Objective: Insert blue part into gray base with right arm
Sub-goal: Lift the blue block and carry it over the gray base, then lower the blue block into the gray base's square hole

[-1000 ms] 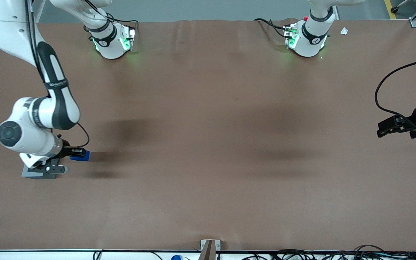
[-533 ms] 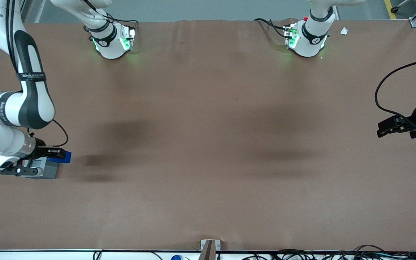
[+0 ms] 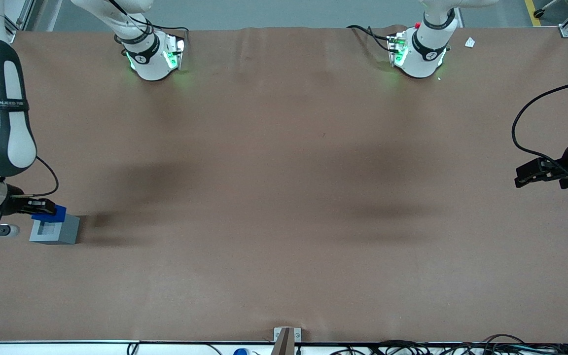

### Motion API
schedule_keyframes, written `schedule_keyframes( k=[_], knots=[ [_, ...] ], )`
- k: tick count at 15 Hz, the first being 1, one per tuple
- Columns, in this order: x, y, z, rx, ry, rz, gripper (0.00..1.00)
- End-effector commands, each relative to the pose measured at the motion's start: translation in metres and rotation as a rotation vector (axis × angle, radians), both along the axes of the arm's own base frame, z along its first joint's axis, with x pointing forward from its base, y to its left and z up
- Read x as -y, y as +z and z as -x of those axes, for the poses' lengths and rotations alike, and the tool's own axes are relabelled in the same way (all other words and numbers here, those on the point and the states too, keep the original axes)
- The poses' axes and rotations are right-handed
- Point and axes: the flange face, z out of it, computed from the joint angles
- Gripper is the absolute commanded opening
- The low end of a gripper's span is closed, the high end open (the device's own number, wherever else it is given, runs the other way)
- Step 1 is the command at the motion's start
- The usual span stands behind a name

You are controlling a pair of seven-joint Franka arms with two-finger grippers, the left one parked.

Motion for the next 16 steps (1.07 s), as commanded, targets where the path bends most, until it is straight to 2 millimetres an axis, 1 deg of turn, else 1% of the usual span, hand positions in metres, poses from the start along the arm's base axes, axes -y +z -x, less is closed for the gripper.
schedule_keyframes(
  k=[1, 3, 5, 7, 9, 11, 13, 16],
  knots=[
    [0.017, 0.01, 0.0, 0.023, -0.009, -0.004, 0.03],
    [0.024, 0.015, -0.002, 0.036, -0.018, -0.001, 0.03],
    [0.027, 0.014, -0.003, 0.036, -0.02, 0.001, 0.04],
    [0.03, 0.012, -0.01, 0.042, -0.022, 0.006, 0.04],
    [0.038, 0.004, -0.012, 0.037, -0.035, 0.005, 0.04],
    [0.04, -0.005, -0.013, 0.028, -0.033, 0.007, 0.04],
    [0.041, -0.01, -0.018, 0.047, -0.028, 0.017, 0.04],
    [0.042, -0.017, -0.019, 0.047, -0.03, 0.014, 0.04]
  ],
)
